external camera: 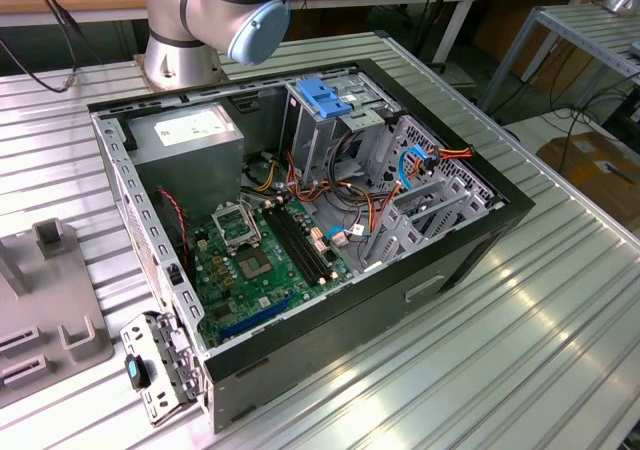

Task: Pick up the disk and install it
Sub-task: 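Pick up the disk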

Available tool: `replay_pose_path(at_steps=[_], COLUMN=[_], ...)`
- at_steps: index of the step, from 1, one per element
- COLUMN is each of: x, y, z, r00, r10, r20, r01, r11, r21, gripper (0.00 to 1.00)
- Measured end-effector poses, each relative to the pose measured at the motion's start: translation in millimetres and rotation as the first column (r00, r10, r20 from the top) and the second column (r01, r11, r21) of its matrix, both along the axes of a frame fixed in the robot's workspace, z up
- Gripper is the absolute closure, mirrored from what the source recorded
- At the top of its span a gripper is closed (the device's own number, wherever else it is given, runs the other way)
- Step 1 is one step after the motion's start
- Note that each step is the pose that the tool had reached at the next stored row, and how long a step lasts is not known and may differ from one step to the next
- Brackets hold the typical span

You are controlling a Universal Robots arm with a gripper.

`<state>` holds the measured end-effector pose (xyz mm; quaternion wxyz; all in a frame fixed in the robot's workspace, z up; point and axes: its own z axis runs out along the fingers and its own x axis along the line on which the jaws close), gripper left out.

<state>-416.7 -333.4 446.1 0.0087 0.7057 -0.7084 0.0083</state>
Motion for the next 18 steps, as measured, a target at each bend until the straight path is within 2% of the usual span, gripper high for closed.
replay_pose_path(at_steps=[2, 6, 10, 18], x=[0.1, 0.0, 0.0, 0.0], y=[0.0, 0.0, 0.0, 0.1], z=[1.3, 12.8, 19.1, 22.1], r00=[1.0000, 1.0000, 1.0000, 1.0000], r10=[0.000, 0.000, 0.000, 0.000], r20=[0.0001, 0.0003, 0.0003, 0.0002], r01=[0.000, 0.000, 0.000, 0.000], r11=[1.0000, 1.0000, 1.0000, 1.0000], r21=[0.0000, 0.0001, 0.0001, 0.0001], gripper=[0.65, 0.65, 0.65, 0.65])
